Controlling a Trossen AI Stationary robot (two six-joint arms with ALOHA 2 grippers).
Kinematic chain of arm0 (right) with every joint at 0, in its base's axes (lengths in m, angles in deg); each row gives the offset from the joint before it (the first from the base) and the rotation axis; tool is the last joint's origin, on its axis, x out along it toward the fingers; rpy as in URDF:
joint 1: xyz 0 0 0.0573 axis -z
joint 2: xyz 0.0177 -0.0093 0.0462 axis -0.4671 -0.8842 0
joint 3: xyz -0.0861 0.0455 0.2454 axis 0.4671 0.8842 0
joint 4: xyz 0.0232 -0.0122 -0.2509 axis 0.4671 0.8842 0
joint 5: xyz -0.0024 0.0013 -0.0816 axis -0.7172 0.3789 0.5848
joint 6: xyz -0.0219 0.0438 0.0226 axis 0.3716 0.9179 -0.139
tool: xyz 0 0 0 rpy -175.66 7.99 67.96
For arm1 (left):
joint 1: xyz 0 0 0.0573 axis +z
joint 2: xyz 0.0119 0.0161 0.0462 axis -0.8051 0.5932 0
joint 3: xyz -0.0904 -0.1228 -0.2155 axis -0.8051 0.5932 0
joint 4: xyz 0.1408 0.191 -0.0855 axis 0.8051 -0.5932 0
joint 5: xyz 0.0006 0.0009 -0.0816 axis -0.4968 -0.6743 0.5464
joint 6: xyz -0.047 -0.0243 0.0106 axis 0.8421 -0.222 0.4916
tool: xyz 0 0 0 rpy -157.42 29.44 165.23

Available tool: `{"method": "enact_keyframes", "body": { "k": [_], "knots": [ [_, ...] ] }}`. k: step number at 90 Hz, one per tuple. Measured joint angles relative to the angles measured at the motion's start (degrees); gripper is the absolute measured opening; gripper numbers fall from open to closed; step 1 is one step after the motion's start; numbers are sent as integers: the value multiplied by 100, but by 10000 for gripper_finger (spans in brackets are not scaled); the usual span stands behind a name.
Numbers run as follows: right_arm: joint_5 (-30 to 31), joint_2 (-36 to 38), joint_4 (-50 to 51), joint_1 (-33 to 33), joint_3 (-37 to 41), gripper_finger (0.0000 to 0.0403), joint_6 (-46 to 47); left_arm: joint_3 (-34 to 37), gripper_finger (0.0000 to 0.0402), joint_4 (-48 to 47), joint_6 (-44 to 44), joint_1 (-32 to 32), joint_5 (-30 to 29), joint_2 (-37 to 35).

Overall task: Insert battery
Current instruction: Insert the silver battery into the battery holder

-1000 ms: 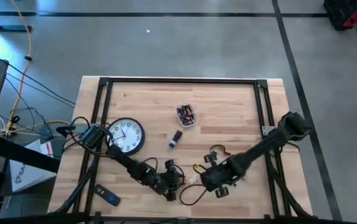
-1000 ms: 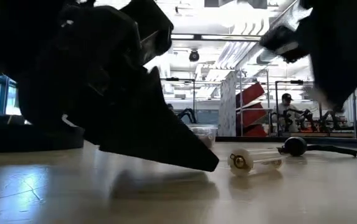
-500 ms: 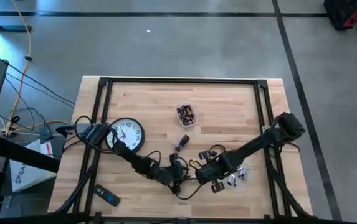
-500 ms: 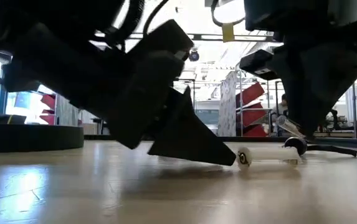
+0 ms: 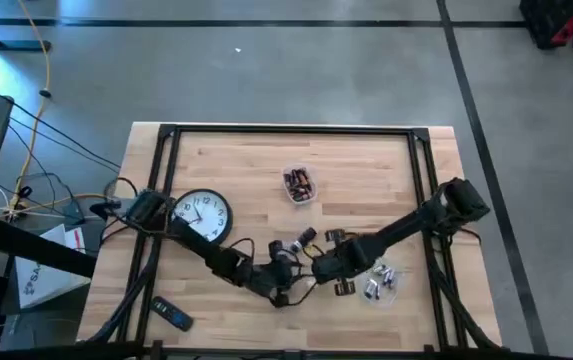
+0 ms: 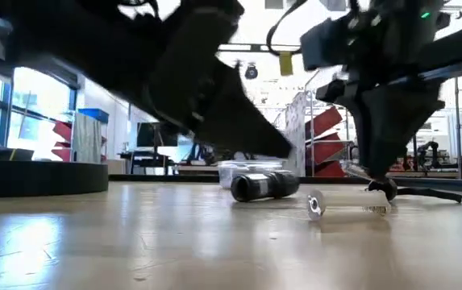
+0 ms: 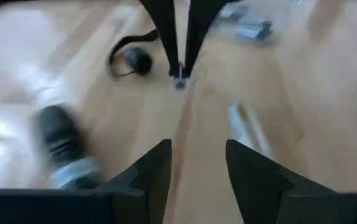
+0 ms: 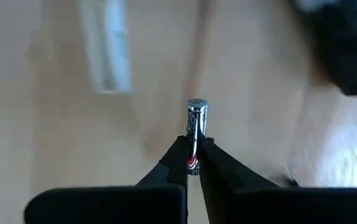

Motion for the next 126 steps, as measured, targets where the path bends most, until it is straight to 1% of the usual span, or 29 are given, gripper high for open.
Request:
{"method": "enact_keyframes", "body": {
  "k": [11,16,21,27,34,43,53,85,102,108,115,126],
  "knots": [
    [-4,0,-126,205,0,0,-315,0,133,-1195,530,-51,-741,-238],
    [-8,0,-203,292,0,0,-458,0,133,-1514,817,-8,-981,-231],
    [-24,0,-241,379,0,0,-555,2,133,-1646,1055,74,-1052,-169],
    [-27,0,-282,471,0,0,-670,3,133,-1595,1208,172,-975,-44],
    [-48,0,-295,562,0,0,-765,4,133,-1230,1245,267,-800,186],
    [-83,0,-309,661,0,0,-870,4,133,-495,990,347,-526,481],
    [-17,0,-351,753,0,0,-991,4,133,95,753,367,-454,678],
    [207,0,-396,908,0,0,-1147,4,133,197,709,369,-401,707],
    [195,0,-42,793,-35,0,-1096,4,133,181,665,343,-351,707],
    [125,0,122,668,-117,0,-956,4,133,185,624,288,-309,691],
    [-134,2,199,475,-239,0,-774,4,133,178,628,138,-104,633],
    [-660,2,-338,104,-236,0,-496,4,133,361,611,-198,99,610]
  ]
}}
